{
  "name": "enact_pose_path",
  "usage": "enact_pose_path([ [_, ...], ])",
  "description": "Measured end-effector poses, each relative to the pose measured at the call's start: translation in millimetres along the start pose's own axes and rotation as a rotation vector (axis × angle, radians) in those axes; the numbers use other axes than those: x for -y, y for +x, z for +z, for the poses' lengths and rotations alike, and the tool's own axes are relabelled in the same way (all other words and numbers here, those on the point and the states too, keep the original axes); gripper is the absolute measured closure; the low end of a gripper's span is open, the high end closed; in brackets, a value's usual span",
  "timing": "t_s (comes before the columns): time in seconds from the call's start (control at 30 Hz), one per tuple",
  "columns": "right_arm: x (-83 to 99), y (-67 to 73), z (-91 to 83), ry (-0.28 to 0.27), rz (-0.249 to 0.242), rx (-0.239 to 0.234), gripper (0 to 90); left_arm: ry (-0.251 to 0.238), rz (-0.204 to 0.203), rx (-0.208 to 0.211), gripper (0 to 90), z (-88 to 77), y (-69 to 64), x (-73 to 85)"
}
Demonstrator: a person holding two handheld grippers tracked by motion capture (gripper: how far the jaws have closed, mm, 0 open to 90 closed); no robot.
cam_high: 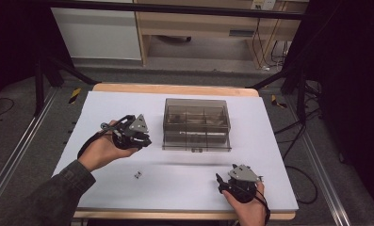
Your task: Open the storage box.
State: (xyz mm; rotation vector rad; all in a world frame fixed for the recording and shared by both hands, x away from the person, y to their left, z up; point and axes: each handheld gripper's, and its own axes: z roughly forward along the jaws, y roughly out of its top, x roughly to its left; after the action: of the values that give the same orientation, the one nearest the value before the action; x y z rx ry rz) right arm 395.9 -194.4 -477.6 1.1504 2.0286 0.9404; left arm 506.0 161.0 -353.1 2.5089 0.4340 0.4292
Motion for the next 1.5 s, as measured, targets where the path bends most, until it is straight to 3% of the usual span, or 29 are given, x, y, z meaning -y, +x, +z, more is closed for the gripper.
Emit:
enact_pose_path([
  [0.33, -0.1, -0.2, 0.5, 0.004, 0.004, -0.005, 30.2, -0.019, 0.032, 0.006, 73.1, 0.1, -4.0, -24.5],
  [0.77, 0.2, -1.1, 1.4, 0.013, 0.011, -0.010, 28.9, -0.047, 0.053, 0.034, 73.1, 13.1, -12.0, -52.7],
  [0.93, 0.3, -1.6, 0.8, 0.013, 0.012, -0.005, 28.8, -0.075, 0.060, 0.048, 73.1, 25.1, -16.0, -68.0],
  [1.23, 0.2, -1.7, 0.5, 0.009, 0.014, -0.006, 28.8, -0.145, 0.013, 0.098, 73.1, 49.2, -18.2, -83.1],
  [1.5, -0.1, -1.5, 0.0, 0.003, 0.024, -0.007, 28.8, -0.165, 0.000, 0.118, 73.2, 67.2, -22.4, -93.9],
])
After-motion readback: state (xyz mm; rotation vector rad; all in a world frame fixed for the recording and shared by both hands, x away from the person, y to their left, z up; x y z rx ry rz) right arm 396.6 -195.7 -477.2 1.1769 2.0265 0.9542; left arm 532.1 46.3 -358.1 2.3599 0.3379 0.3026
